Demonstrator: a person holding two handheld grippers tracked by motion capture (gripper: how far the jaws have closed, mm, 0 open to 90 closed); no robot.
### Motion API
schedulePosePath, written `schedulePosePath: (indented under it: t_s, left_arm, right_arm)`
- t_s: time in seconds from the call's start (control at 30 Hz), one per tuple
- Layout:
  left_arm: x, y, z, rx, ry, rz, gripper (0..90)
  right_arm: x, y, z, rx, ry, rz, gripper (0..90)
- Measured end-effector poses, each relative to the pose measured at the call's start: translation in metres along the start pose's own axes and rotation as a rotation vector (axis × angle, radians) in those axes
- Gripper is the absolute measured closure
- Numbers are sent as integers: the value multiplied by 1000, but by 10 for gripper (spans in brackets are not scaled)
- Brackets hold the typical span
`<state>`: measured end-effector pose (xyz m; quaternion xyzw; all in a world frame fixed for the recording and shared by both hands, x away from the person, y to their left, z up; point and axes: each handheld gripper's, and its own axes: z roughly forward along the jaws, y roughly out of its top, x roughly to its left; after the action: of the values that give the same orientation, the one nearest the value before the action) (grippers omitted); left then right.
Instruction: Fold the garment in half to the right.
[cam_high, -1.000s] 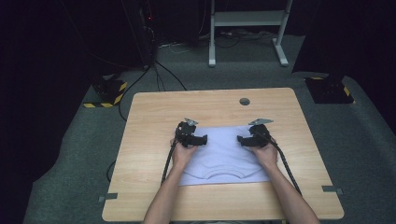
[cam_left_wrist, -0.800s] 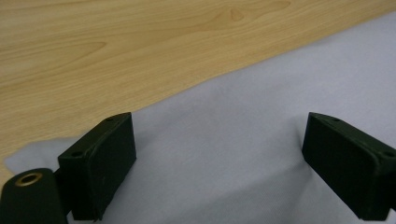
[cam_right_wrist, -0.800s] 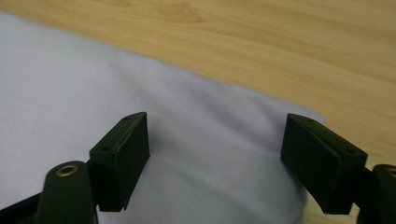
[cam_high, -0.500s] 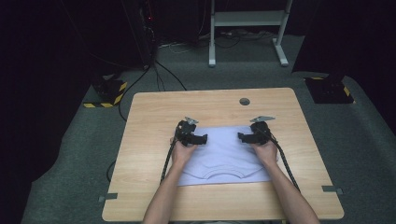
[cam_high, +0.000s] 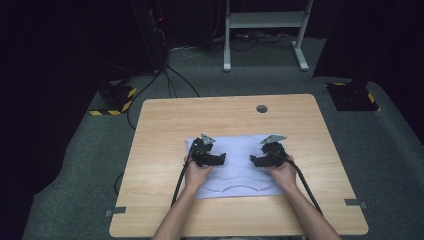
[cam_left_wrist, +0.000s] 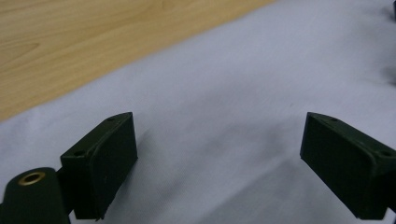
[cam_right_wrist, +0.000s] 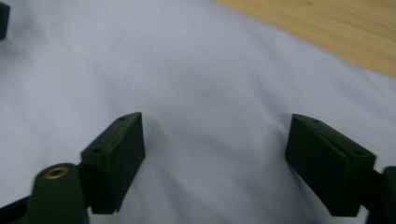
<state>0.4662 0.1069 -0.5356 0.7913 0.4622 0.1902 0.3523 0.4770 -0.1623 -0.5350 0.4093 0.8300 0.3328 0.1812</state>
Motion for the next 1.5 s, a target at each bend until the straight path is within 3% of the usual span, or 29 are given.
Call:
schedulePosePath:
  t_s: [0.1, 0.17, 0.27, 0.33, 0.37, 0.43, 0.5, 0.6, 0.63, 0.67, 0.77, 0.87, 0.93, 1.0, 1.1, 1.17, 1.23, 1.37, 1.43, 1.5]
  left_arm:
    - [4, -8, -3, -18, 6, 7, 113]
    - [11, -12, -8, 9, 24, -11, 106]
    - [18, -21, -17, -26, 28, -56, 119]
    - [14, -19, -21, -48, -9, -80, 115]
    - [8, -17, -21, -54, -22, -74, 115]
    - [-5, -12, -19, -40, -29, -25, 115]
    - [-12, -13, -13, 3, -2, 14, 114]
    - [-7, -23, -16, -38, -14, 15, 115]
    - [-4, -27, -20, -45, -19, 6, 125]
    - [0, -31, -25, -33, 3, 2, 129]
    - [5, -37, -37, -39, 25, -14, 132]
    - [-1, -37, -40, -55, -3, -26, 125]
    - [-5, -37, -35, -23, -21, -21, 123]
    - [-8, -40, -33, -22, -2, 22, 130]
    - [-4, -44, -38, -9, 21, 53, 136]
    - [4, -49, -42, -6, 14, 21, 128]
    - [12, -53, -49, -11, 39, 10, 140]
    - [16, -45, -60, -79, 19, -35, 139]
    - [12, -35, -59, -122, 32, -30, 146]
    - [8, -25, -53, -131, 48, -6, 157]
  right_arm:
    - [-10, -9, -4, -44, 0, 27, 201]
    - [-20, -16, -10, -45, -9, 40, 200]
    - [-29, -24, -21, -28, -41, 51, 197]
    - [-23, -26, -25, -29, -89, 6, 192]
    - [-17, -25, -26, -30, -91, -23, 193]
    - [-3, -22, -25, -39, -33, -56, 194]
    - [4, -22, -21, -31, -8, -66, 194]
    - [-6, -25, -21, -23, 30, -3, 177]
    - [-8, -27, -23, -26, 6, -8, 174]
    - [-11, -30, -26, -33, -9, -6, 175]
    - [-18, -37, -33, -25, -7, 17, 175]
    - [-12, -36, -35, -33, -14, -1, 189]
    - [-5, -35, -31, -33, 35, 1, 182]
    - [2, -34, -29, -38, 36, -30, 200]
    - [-3, -39, -32, -45, 40, -28, 198]
    - [-10, -43, -37, -41, 35, -23, 195]
    - [-18, -48, -43, -35, 27, -6, 196]
    - [-14, -46, -47, -33, -35, -32, 203]
    - [-5, -37, -44, -56, -2, -34, 204]
    - [7, -26, -39, -77, 27, -51, 205]
